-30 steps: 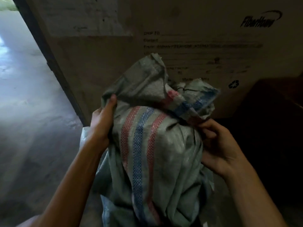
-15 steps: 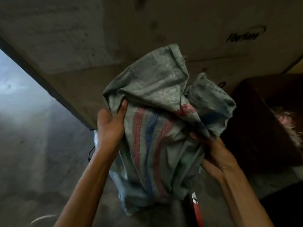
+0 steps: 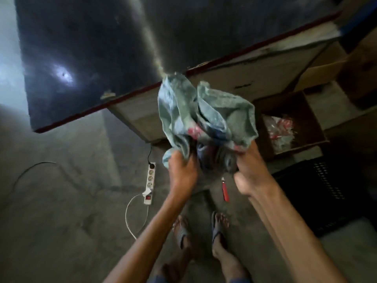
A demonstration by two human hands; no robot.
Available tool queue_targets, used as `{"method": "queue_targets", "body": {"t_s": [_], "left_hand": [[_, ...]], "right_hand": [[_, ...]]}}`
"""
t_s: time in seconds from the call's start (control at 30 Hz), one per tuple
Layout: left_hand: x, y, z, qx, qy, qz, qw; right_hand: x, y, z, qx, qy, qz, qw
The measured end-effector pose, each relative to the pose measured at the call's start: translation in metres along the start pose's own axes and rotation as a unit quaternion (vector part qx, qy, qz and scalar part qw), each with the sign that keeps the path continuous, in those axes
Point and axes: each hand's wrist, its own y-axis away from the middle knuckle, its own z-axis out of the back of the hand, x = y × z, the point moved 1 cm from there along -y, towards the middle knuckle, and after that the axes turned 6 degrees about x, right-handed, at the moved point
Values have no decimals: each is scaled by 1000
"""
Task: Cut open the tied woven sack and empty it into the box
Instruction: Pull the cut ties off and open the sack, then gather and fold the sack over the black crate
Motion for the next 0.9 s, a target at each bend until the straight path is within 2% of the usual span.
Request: {"method": "queue_targets", "body": {"t_s": [0.13, 0.23, 0.3, 0.37, 0.43, 0.53, 0.63, 0.73, 0.8, 0.9], "left_hand": [[-62, 73, -3, 81, 26, -52, 995], [-98, 91, -25, 131, 54, -53, 988], [-103, 96, -54, 175, 54, -61, 981], [-94, 105, -88, 225, 49, -51, 972], [-72, 118, -119, 256, 31, -34, 966], [-33, 137, -154, 285, 14, 0, 958], [1, 142, -189, 296, -22, 47, 954], [8, 136, -239, 312, -82, 33, 946], [4, 123, -283, 325, -64, 17, 943], [3, 93, -363, 359, -44, 4, 932]], "right_hand": [[54, 90, 29, -58, -15, -19, 998], [68, 127, 68, -144, 47, -11, 988], [69, 140, 91, -201, 21, 22, 979], [67, 146, 104, -250, -58, 50, 965], [55, 155, 126, -311, -92, 55, 944], [35, 173, 169, -388, -124, 35, 913], [21, 182, 215, -431, -117, 1, 895], [7, 187, 276, -469, -149, -27, 870], [6, 180, 326, -493, -164, -24, 854], [-2, 158, 415, -547, -125, -18, 828]]}}
